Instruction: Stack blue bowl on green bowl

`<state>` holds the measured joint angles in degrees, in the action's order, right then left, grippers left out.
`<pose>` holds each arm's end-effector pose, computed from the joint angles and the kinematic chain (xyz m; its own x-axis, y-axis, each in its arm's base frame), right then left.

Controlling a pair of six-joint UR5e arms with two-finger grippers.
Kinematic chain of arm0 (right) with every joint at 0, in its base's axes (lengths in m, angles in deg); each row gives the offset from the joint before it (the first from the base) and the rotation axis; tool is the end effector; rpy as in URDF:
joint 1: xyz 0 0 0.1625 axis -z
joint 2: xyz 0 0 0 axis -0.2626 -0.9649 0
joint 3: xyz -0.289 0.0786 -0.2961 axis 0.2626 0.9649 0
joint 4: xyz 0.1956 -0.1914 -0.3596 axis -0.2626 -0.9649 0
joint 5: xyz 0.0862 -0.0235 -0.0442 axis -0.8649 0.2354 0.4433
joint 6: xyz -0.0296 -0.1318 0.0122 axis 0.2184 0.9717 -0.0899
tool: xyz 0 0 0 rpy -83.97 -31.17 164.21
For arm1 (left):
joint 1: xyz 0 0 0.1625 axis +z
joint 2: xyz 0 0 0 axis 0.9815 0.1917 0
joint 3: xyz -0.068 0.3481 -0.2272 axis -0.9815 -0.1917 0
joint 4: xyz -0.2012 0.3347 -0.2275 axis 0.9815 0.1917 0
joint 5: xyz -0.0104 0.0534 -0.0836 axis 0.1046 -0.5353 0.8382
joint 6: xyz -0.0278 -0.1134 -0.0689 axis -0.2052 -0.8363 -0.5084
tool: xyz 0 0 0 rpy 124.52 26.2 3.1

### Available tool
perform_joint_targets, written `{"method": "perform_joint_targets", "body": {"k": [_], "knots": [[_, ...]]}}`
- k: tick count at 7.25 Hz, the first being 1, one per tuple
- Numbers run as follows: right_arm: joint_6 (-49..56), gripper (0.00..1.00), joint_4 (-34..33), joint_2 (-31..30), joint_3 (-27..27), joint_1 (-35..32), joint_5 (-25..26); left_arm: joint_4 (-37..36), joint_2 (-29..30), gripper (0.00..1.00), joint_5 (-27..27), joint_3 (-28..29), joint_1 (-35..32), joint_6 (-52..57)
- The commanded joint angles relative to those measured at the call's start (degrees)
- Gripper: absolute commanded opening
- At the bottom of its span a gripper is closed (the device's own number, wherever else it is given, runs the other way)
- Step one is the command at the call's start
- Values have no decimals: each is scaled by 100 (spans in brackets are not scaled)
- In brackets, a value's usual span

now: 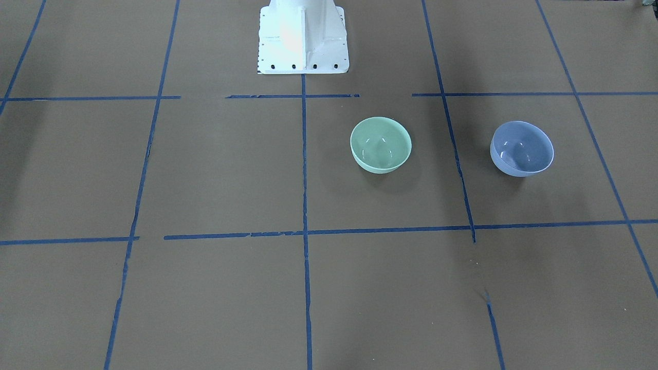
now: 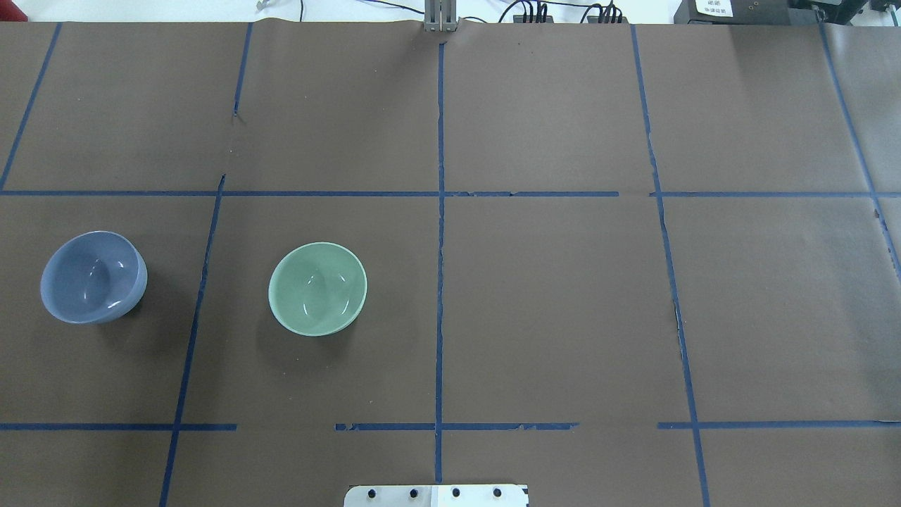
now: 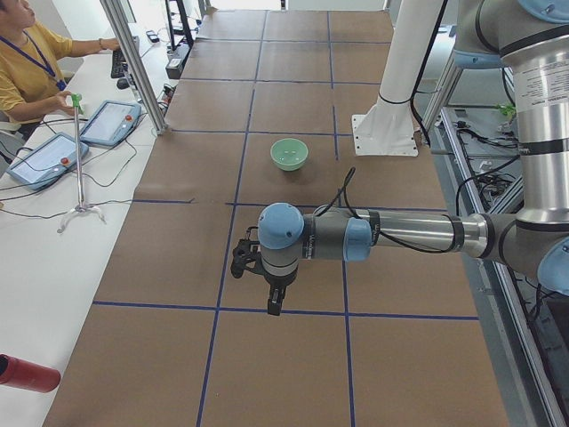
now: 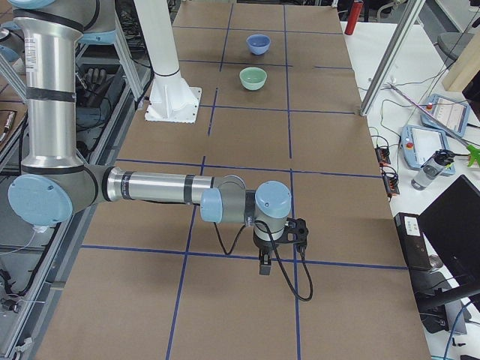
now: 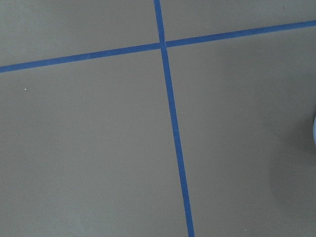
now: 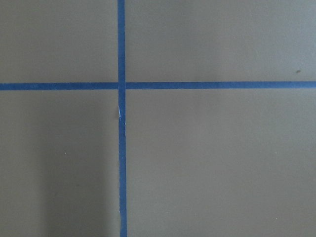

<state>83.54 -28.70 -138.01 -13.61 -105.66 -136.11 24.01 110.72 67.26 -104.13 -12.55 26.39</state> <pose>0.0495 -0.5076 0.6913 0.7615 0.0268 0.6476 -0.0286 0.9996 -0.0076 -0.0473 -0.4459 0.6423 0.6902 0.1585 -0.7060 -0.0802 0.9865 0.1430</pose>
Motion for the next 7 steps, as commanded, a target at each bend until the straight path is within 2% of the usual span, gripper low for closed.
{"method": "perform_joint_targets", "body": {"k": [1,2,4,5,6,7], "knots": [[0,100,3,0,0,0,-7,0,41,100,0,-13,0,9],[0,100,3,0,0,0,-7,26,163,100,0,65,0,18],[0,100,3,0,0,0,1,795,227,100,87,-5,139,-191],[0,100,-5,0,0,0,1,1035,191,100,79,21,654,-976],[0,100,-6,0,0,0,1,1759,95,100,-51,39,1172,-1959],[0,100,3,0,0,0,1,2846,-149,100,-427,65,1813,-3126]]}}
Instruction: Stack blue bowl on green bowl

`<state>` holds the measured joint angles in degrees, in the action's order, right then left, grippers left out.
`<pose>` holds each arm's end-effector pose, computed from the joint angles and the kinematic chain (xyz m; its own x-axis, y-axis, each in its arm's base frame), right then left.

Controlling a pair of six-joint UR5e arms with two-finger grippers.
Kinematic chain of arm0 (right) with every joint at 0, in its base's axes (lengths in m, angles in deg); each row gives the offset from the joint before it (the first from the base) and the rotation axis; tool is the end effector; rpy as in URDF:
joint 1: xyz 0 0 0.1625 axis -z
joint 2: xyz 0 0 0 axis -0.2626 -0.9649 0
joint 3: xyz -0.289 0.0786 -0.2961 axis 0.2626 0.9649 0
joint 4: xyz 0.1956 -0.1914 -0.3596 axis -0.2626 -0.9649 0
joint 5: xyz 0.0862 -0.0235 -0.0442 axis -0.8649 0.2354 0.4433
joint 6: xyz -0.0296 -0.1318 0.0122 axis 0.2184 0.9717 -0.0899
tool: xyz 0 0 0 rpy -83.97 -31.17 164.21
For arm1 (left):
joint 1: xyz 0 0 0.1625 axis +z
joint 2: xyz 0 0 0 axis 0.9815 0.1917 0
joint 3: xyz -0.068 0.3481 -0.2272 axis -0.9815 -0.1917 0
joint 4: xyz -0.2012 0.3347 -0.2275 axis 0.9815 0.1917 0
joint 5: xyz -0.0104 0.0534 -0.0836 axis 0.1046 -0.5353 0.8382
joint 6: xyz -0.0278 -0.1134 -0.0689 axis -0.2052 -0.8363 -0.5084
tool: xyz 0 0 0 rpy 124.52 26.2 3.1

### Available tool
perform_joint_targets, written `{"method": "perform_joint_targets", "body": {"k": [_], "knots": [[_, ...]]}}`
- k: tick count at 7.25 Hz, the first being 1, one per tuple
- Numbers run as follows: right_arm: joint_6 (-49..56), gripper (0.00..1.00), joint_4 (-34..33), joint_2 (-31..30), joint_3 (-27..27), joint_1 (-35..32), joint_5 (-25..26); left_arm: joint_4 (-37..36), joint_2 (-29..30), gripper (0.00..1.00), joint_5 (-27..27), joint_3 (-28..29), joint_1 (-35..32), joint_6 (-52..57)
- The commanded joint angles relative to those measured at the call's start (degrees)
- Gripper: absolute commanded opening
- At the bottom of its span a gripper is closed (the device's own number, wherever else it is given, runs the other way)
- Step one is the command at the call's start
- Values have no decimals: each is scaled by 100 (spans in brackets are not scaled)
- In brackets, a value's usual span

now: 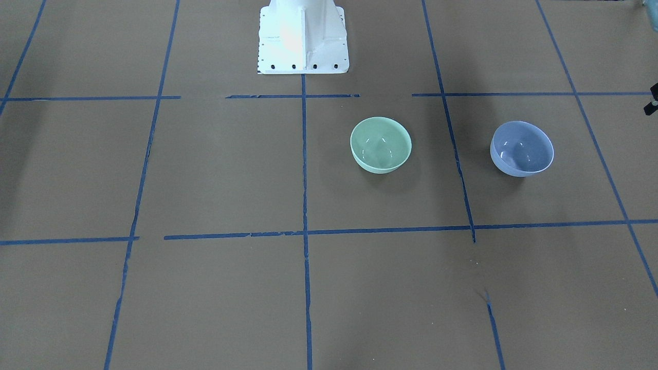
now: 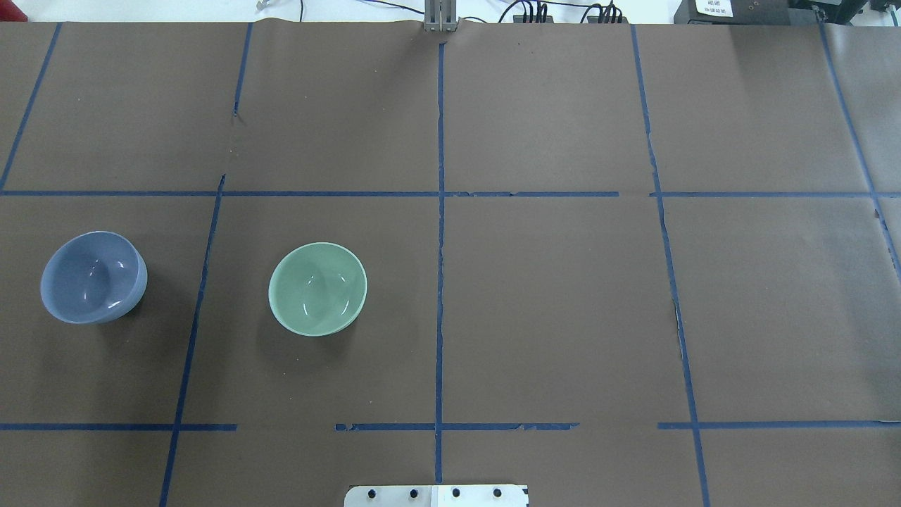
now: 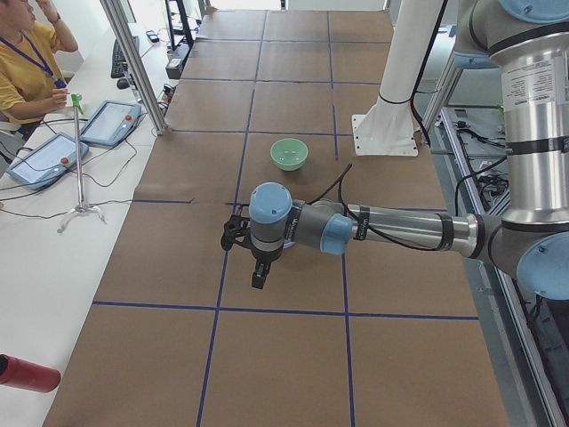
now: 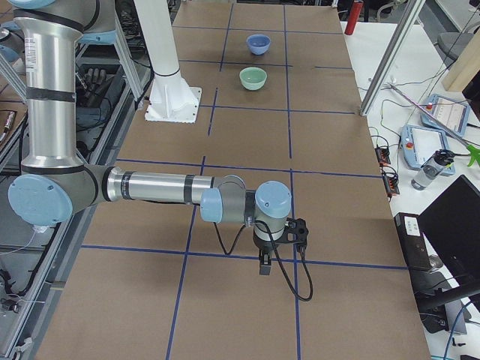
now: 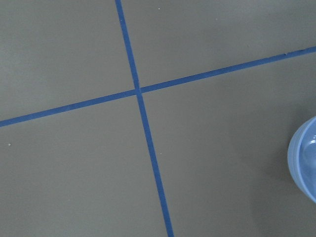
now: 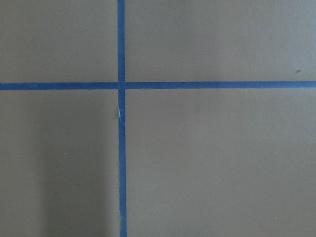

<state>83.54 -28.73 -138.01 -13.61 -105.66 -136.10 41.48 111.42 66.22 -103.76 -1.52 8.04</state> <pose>0.0495 -0.5076 0.6913 0.7616 0.0271 0.6475 -0.0287 0.9996 -0.0081 0.0418 -0.4749 0.6067 0.6744 0.1933 -0.7126 -0.0445 0.9740 0.2221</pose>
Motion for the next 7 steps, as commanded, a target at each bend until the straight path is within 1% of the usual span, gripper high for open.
{"method": "perform_joint_targets", "body": {"k": [1,2,3,5,6,7], "knots": [[0,100,6,0,0,0,0,1919,-274,100,-448,150,1222,-2338],[0,100,6,0,0,0,0,2379,-266,100,-797,212,1827,-3253],[0,100,6,0,0,0,0,2636,-257,100,-1219,317,2320,-3811],[0,100,6,0,0,0,-9,2683,-187,100,-1354,415,2667,-4167],[0,100,6,0,0,0,0,2683,-126,81,-1459,415,2799,-4368],[0,100,6,0,0,0,0,2666,-90,7,-1443,398,2817,-4396]]}}
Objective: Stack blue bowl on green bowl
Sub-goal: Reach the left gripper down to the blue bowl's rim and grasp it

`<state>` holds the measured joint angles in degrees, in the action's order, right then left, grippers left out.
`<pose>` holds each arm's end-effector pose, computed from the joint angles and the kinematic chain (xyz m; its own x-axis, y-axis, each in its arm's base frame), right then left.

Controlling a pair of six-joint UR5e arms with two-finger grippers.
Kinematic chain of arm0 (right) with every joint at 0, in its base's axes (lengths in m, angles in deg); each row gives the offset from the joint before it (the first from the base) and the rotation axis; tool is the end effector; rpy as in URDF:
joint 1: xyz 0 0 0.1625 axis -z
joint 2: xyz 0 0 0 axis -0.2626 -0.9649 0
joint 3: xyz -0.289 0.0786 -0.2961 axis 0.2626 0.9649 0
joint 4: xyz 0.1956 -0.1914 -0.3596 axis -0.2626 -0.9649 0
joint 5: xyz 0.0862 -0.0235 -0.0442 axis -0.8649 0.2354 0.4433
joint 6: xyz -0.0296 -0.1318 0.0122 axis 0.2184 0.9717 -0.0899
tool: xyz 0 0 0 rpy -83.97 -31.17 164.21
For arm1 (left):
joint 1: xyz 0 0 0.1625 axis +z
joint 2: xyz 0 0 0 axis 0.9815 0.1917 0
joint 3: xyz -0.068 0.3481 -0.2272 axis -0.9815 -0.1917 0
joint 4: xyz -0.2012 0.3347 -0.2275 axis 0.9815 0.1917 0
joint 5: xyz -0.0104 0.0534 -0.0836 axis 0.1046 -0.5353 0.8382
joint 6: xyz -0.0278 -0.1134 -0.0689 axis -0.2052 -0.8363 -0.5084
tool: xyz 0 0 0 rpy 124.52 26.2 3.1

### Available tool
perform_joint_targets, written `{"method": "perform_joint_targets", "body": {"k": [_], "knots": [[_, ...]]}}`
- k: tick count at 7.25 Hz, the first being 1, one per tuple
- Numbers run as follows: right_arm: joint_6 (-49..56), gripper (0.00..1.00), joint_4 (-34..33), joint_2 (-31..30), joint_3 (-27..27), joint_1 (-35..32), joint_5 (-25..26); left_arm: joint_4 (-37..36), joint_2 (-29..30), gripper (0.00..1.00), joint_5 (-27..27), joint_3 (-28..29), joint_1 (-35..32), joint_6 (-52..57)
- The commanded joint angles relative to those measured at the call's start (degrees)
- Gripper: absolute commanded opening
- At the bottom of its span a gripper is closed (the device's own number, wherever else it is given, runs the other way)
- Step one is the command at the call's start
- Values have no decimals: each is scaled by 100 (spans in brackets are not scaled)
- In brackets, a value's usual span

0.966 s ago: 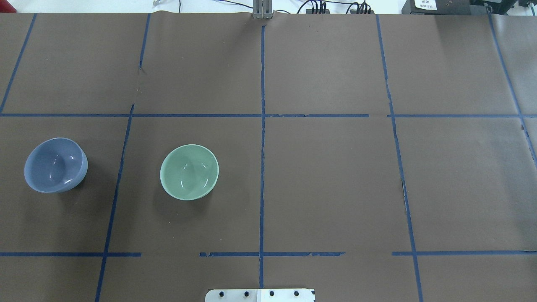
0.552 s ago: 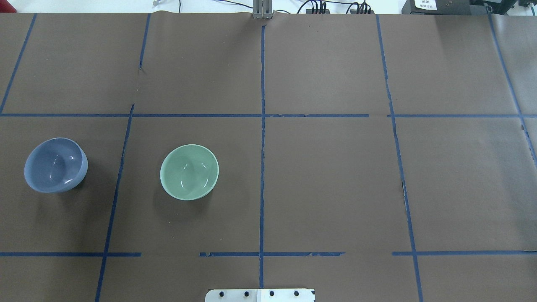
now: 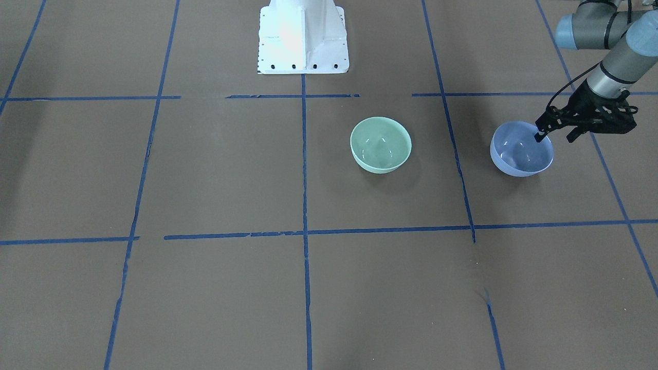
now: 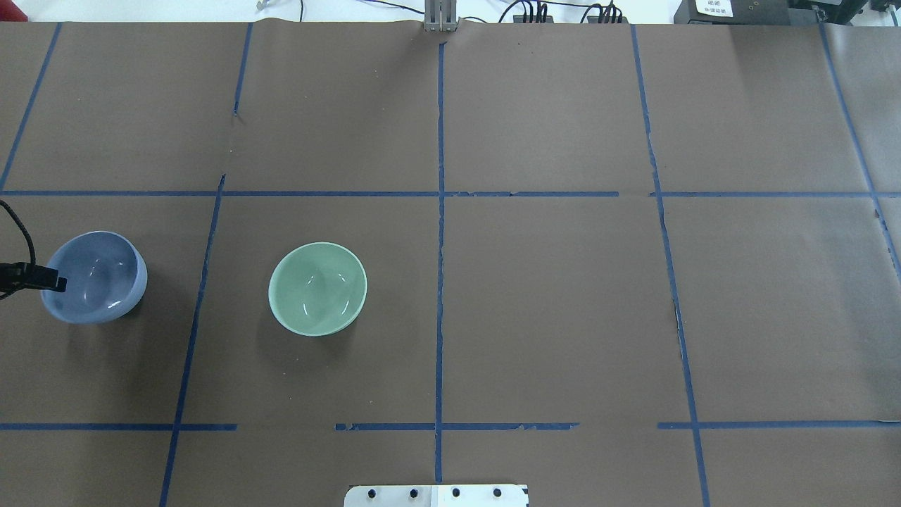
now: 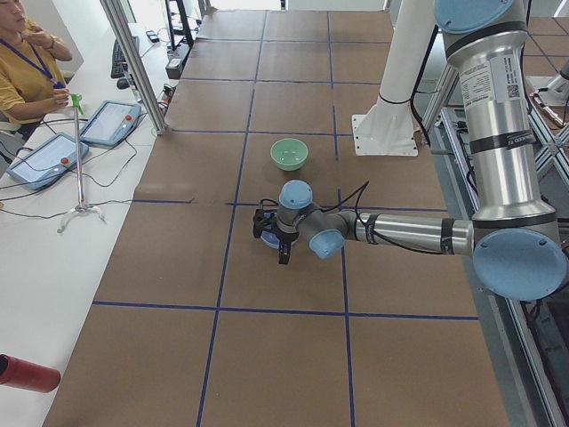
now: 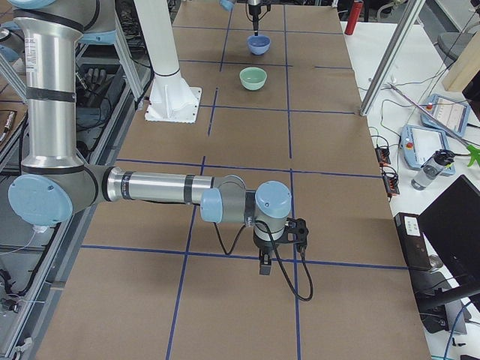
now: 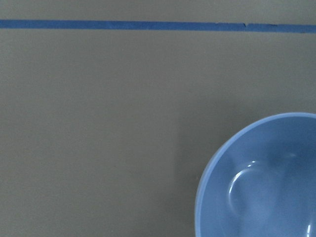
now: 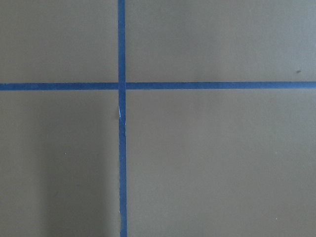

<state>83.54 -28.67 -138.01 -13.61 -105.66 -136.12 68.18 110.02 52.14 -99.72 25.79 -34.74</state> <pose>0.0494 -0.5077 0.6912 0.7614 0.0264 0.6477 -0.0286 0.9996 -0.0071 0.2435 -0.4311 0.6114 0.6544 0.0007 -0.7562 0.1069 0.9899 0.0934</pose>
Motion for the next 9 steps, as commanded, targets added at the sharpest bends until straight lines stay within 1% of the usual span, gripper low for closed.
{"method": "perform_joint_targets", "body": {"k": [1,4,5,6,7,8,9], "knots": [[0,100,0,0,0,0,3,-39,50,0,-17,19,78,-109],[0,100,0,0,0,0,3,-57,68,0,1,-383,16,-100],[0,100,0,0,0,0,-6,-370,76,0,1,-663,-62,-100],[0,100,0,0,0,0,3,-1392,303,0,1,-1223,-150,-109],[0,100,0,0,0,0,3,-2637,853,0,1,-1724,-160,-353],[0,100,0,0,0,0,3,-3233,1485,0,-8,-1808,-134,-990],[0,100,0,0,0,0,3,-3474,1996,0,-17,-1808,136,-1771]]}}
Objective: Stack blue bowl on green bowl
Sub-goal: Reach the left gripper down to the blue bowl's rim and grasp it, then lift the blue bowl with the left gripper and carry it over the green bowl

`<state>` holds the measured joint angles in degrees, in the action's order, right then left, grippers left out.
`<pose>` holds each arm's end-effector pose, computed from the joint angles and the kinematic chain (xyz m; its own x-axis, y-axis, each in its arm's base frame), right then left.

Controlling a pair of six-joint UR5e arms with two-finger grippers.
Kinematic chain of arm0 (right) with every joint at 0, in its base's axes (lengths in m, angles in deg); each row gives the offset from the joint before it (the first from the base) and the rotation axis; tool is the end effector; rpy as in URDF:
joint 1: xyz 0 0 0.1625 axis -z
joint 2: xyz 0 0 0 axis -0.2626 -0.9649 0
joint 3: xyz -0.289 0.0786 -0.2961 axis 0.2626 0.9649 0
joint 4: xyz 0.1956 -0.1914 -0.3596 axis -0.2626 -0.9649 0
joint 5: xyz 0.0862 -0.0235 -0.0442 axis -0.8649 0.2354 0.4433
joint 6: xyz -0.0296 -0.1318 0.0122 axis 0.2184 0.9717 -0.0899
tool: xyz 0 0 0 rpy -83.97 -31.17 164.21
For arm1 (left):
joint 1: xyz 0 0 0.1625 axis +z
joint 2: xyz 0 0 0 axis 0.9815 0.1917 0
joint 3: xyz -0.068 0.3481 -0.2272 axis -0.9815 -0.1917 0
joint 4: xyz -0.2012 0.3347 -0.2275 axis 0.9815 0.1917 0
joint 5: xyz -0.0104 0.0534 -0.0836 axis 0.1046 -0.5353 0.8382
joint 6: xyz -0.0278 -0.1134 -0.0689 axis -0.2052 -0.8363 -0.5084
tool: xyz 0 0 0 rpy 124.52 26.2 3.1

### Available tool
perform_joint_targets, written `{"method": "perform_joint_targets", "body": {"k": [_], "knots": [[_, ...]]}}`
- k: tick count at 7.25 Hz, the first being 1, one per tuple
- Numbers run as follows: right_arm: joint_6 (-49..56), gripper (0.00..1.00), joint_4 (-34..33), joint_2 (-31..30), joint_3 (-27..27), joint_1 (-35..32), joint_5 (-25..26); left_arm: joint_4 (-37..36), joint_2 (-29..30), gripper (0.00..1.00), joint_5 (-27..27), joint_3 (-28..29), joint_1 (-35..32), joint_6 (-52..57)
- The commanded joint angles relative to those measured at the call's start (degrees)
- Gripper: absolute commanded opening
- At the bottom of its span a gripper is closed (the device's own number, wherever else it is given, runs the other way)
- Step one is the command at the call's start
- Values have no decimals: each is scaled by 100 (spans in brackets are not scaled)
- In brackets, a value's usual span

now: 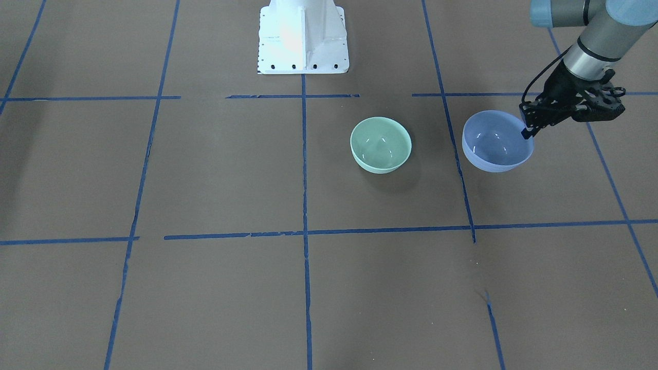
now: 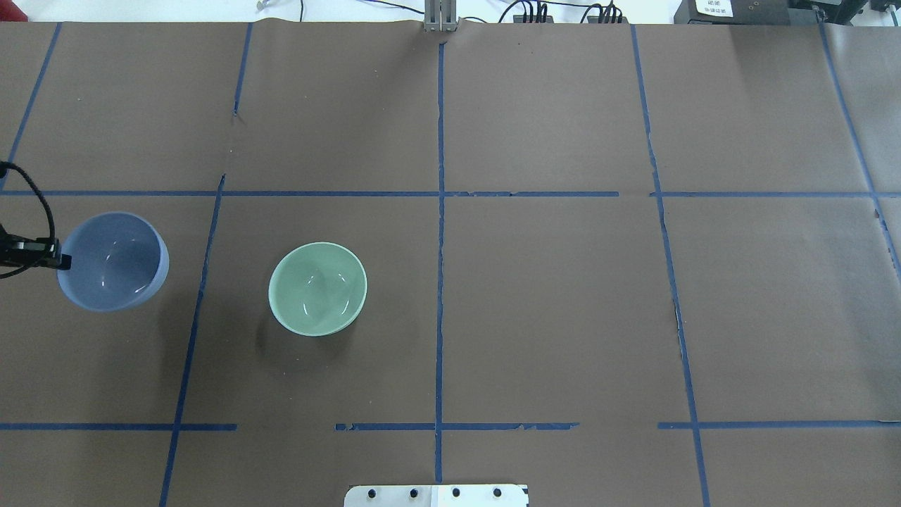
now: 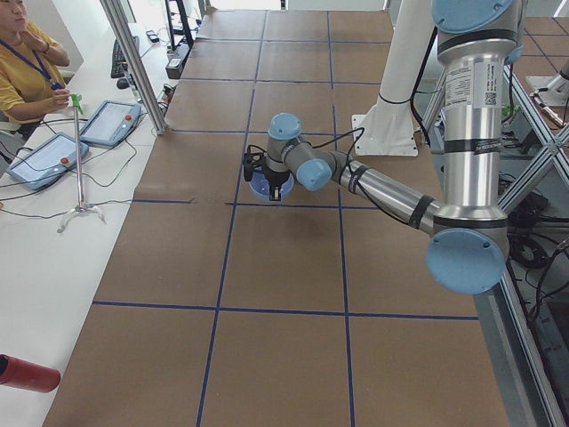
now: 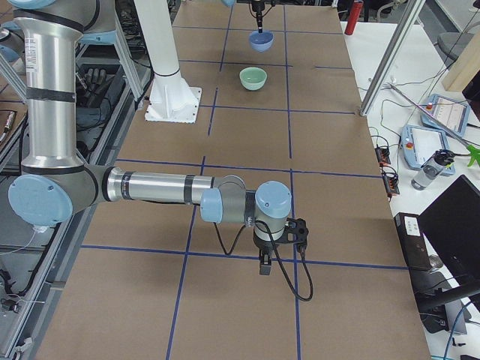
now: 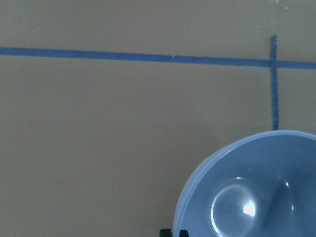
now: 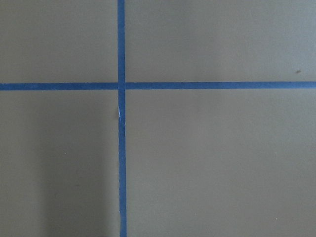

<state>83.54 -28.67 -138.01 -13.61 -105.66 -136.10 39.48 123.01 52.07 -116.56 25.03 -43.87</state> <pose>0.0495 -0.5077 0.6912 0.7616 0.0264 0.6475 -0.0287 0.9996 -0.0071 0.2646 -0.4713 0.4019 0.6185 -0.1526 -0.7708 0.2229 0.9747 -0.0141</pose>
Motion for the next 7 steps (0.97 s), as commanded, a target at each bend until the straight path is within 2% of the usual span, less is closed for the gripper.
{"method": "perform_joint_targets", "body": {"k": [1,2,4,7], "knots": [[0,100,0,0,0,0,0,-702,1041,0,-62,-90,676,-1423],[0,100,-9,0,0,0,0,-711,1271,0,-98,-63,1124,-1951],[0,100,-9,0,0,0,0,-703,1378,0,-588,-45,1829,-2517],[0,100,0,0,0,0,-8,-676,1474,0,-808,252,2201,-2818]]}}
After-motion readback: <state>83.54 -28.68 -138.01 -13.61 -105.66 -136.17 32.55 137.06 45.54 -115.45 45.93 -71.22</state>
